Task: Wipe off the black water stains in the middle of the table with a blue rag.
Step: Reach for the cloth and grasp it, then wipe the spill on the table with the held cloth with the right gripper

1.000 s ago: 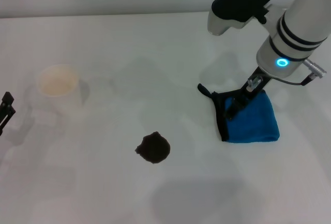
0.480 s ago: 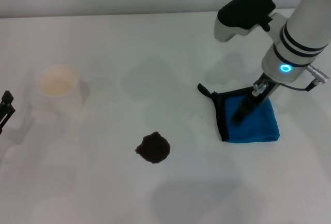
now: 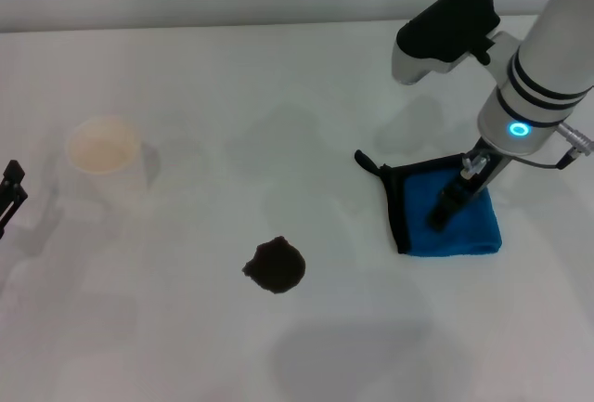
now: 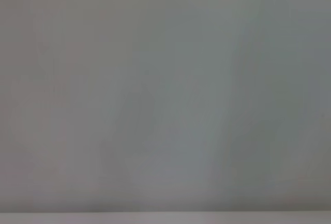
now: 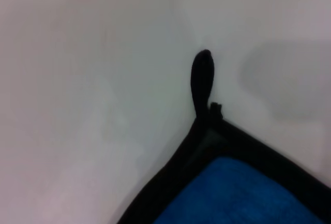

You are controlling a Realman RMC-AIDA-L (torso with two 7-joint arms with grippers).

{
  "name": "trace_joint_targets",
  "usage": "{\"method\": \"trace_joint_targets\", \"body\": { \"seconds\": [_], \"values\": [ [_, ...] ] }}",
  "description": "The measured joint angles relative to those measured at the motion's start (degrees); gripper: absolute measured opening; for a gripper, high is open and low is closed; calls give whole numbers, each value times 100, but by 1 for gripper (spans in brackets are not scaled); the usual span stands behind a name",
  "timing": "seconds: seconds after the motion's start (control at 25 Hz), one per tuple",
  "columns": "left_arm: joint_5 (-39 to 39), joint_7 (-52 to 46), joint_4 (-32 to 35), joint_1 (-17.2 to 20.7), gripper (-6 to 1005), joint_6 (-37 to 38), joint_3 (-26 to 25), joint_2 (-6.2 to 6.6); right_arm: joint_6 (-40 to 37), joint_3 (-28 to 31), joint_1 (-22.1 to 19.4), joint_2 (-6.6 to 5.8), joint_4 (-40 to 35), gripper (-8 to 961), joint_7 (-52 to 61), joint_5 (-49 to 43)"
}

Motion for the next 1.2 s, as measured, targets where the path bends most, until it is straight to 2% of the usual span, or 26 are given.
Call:
{"method": "trace_joint_targets", "body": {
  "seconds": [0.28,0.92,1.04,1.2],
  "values": [
    [0,2,0,0,874,-1,0,0,-118,-26,22,13,135,810,0,36],
    [0,2,9,3,873,-1,0,9,60,-57,78,21,98,614,-56,69],
    [0,2,21,18,873,-1,0,9,80,-59,110,20,92,364,-61,71],
    [0,2,65,38,873,-4,0,6,38,-61,139,17,114,225,-69,64]
  ]
}}
